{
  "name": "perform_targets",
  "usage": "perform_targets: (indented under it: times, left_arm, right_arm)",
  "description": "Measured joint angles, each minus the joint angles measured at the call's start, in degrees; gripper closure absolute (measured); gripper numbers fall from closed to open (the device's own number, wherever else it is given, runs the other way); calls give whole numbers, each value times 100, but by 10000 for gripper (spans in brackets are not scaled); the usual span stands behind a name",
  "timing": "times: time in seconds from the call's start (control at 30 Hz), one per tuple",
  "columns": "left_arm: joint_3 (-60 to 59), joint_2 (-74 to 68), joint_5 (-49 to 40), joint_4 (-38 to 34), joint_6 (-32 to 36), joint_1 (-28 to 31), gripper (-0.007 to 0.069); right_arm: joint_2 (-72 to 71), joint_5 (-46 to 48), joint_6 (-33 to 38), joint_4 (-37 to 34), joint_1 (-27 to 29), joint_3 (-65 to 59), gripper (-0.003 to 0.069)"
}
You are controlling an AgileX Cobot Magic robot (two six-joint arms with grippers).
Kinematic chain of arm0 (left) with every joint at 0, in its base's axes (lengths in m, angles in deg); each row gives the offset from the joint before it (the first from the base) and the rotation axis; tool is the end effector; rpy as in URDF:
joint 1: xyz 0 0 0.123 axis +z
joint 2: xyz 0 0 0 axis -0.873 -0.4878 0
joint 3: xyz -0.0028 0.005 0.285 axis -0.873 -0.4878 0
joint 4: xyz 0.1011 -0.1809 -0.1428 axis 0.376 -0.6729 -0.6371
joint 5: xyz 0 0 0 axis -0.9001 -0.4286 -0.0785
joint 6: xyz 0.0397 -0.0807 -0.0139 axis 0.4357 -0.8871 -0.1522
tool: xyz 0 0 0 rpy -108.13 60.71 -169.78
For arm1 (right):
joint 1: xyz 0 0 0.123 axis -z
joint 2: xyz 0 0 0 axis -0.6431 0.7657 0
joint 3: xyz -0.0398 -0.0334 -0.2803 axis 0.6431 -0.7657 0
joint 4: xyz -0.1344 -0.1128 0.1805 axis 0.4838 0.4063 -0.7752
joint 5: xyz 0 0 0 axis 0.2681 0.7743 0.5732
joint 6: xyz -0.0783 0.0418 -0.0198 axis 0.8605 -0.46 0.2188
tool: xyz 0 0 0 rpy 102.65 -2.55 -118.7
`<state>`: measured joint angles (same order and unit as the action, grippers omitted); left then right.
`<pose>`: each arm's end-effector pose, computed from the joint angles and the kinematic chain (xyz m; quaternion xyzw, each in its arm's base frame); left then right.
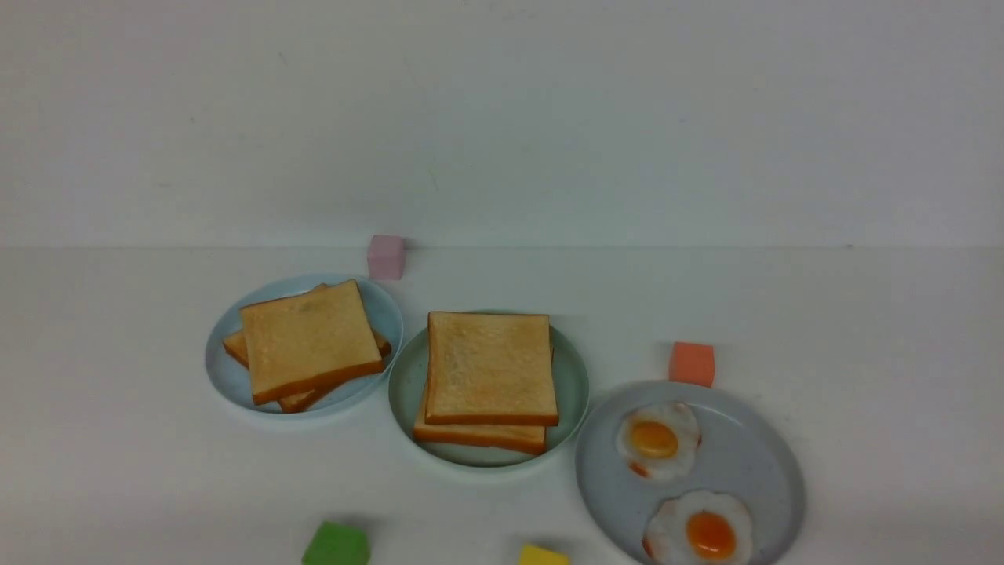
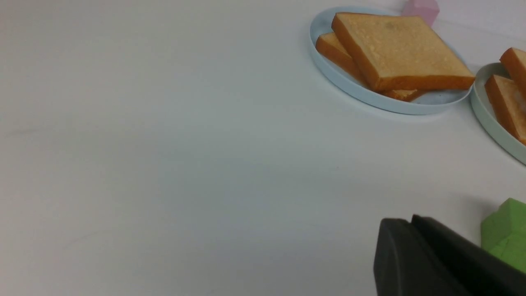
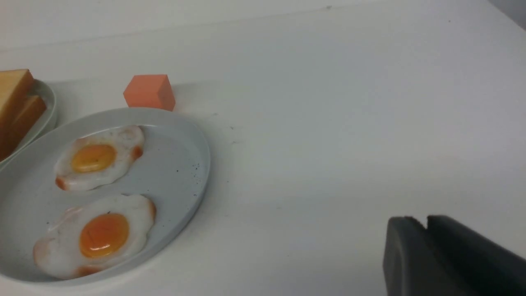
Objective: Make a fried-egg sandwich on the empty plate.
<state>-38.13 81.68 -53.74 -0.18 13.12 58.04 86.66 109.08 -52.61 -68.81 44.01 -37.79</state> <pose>0.0520 0.0010 0.1686 -0.0925 0.8074 -0.0709 0.5784 0.0518 -0.0013 0.1733 0.0532 0.8059 0.0131 0.5895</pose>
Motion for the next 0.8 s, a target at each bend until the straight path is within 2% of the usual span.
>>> perform_targets:
  times: [0.8]
  left_arm:
    - [0,0,0,0,0,0,567]
  right_arm:
    - [0,0,0,0,0,0,540]
